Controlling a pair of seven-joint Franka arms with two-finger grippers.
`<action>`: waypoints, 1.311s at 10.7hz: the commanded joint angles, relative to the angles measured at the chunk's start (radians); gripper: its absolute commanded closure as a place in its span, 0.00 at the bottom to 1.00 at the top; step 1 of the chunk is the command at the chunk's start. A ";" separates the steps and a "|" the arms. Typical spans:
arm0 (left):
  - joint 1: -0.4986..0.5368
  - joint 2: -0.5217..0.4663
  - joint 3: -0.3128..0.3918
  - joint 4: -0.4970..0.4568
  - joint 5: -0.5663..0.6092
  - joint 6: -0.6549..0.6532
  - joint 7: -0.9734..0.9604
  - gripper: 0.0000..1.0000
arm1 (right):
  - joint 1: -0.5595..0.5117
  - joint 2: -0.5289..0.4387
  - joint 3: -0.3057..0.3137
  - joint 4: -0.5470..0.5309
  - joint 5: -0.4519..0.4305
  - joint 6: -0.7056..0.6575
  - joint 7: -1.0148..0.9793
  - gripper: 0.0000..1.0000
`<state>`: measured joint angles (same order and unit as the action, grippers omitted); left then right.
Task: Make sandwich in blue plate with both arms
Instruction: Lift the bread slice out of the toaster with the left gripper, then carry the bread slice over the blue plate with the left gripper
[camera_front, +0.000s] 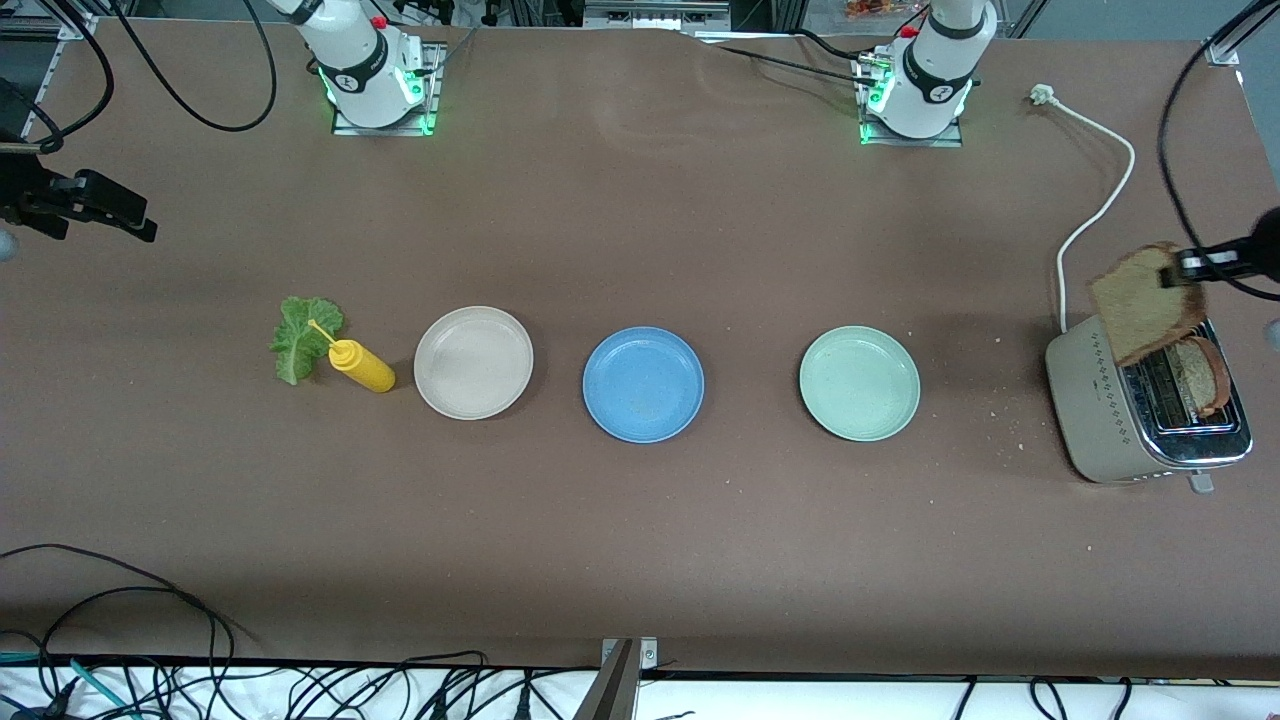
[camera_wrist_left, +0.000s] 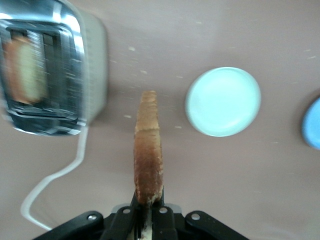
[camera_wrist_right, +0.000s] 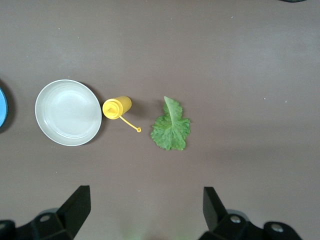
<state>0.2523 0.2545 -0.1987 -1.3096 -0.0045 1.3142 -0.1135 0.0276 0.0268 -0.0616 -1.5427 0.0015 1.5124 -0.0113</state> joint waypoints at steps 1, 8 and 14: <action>-0.001 0.035 -0.163 -0.025 -0.208 0.040 -0.329 1.00 | -0.002 0.002 0.003 0.018 -0.006 -0.015 0.004 0.00; -0.040 0.074 -0.465 -0.508 -0.543 0.946 -0.502 1.00 | 0.000 0.002 0.005 0.018 -0.006 -0.015 0.004 0.00; -0.312 0.363 -0.459 -0.508 -0.591 1.536 -0.471 1.00 | -0.002 0.002 0.005 0.018 -0.006 -0.017 0.004 0.00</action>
<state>-0.0211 0.5239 -0.6655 -1.8524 -0.5761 2.7671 -0.6240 0.0283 0.0285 -0.0605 -1.5405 0.0014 1.5114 -0.0113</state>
